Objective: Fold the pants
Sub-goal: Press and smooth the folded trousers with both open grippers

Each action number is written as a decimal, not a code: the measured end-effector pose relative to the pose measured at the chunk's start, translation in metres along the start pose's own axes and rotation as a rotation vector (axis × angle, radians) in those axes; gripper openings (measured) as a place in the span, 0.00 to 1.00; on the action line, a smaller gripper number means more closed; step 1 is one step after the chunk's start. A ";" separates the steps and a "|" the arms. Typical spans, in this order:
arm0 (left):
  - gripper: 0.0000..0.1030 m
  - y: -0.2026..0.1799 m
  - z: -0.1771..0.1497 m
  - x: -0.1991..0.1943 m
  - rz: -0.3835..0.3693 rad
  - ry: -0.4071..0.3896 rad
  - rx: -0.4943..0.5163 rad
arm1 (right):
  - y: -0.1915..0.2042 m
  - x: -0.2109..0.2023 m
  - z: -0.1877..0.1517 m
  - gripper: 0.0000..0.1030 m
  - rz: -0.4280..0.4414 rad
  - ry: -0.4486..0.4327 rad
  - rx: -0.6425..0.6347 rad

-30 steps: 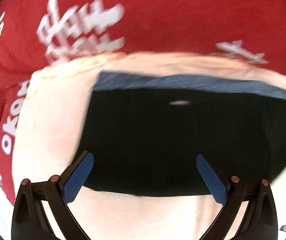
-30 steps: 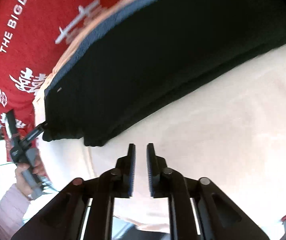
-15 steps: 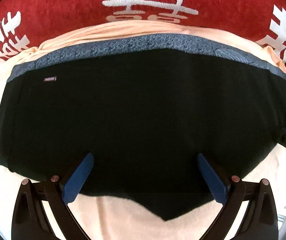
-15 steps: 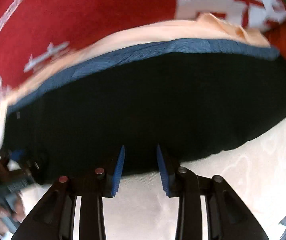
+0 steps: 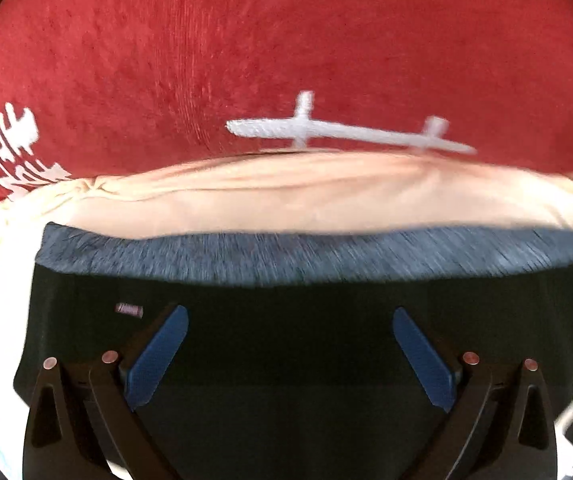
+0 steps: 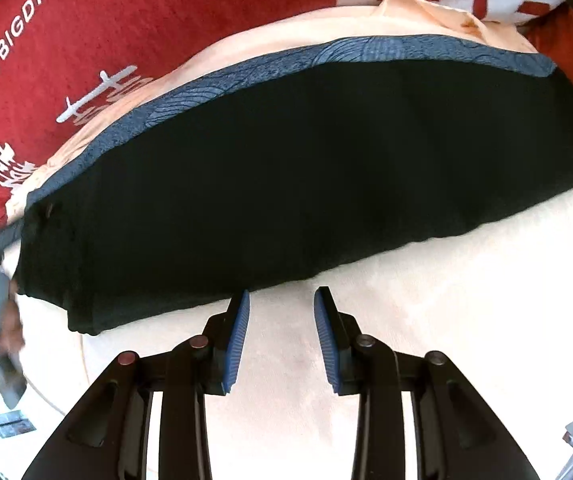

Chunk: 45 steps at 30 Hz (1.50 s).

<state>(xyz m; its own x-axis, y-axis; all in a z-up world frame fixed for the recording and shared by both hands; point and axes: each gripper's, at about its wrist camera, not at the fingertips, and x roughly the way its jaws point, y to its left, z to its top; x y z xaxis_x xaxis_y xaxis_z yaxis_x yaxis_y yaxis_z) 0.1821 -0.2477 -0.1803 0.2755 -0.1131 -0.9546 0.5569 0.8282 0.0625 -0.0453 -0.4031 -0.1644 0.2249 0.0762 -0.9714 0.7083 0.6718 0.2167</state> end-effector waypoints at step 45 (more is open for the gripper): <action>1.00 -0.061 -0.051 -0.069 -0.040 0.106 0.102 | -0.045 -0.035 0.016 0.73 0.058 -0.053 0.141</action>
<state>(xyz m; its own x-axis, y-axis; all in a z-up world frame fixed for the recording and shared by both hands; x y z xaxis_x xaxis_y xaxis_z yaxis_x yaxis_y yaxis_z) 0.0895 -0.2629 -0.1333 0.1701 -0.0815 -0.9821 0.6436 0.7638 0.0481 -0.0748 -0.4475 -0.1390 0.3008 0.0707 -0.9511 0.7791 0.5570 0.2878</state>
